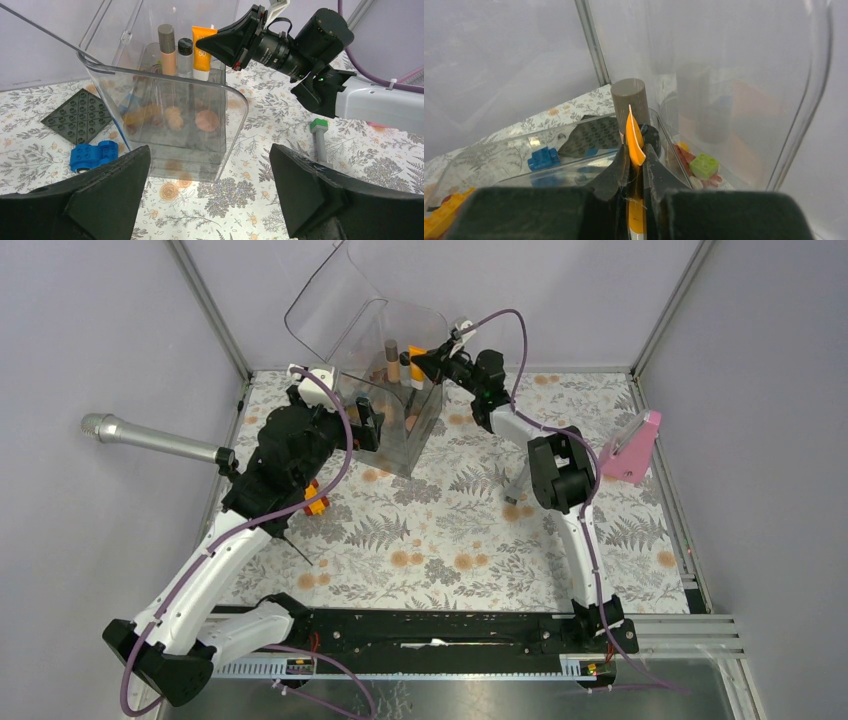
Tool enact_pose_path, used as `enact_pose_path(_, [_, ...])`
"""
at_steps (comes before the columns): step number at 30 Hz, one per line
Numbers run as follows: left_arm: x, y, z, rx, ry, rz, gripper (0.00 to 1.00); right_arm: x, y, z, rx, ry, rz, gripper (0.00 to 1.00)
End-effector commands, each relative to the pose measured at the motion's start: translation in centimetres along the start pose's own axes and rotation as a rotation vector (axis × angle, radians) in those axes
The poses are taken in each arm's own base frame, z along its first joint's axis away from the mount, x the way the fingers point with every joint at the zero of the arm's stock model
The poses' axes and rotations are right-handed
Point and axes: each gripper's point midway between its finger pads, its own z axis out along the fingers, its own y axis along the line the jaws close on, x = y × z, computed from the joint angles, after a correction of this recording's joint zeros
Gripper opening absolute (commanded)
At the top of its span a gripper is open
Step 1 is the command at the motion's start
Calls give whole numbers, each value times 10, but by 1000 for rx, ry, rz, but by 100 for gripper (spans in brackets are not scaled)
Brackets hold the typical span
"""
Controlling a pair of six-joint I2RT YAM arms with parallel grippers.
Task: Organize the makeup
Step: Place the makeup in the storage box.
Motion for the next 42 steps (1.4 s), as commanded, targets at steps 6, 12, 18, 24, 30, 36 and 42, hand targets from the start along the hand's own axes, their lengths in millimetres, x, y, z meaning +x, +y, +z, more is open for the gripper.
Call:
enact_pose_path(6, [-15,5,0,-23,-67,12,99,-21,0,9,-54,-89,-97,0])
enact_pose_path(12, [-14,6,1,-25,-66,15,99,-13,-1,8,-63,-74,-115,4])
enact_pose_path(18, [-14,6,1,-26,-66,15,99,-16,0,6,-70,-77,-112,25])
enact_pose_path(24, [-14,5,1,-25,-65,16,99,-23,4,6,-92,-86,-106,38])
enact_pose_path(30, [-14,5,1,-22,-65,14,99,-35,9,7,-114,-100,-102,42])
enact_pose_path(36, [-15,5,0,-24,-68,15,99,-45,10,7,-112,-109,-110,47])
enact_pose_path(42, [-15,6,0,-24,-68,15,99,-58,15,6,-122,-119,-122,55])
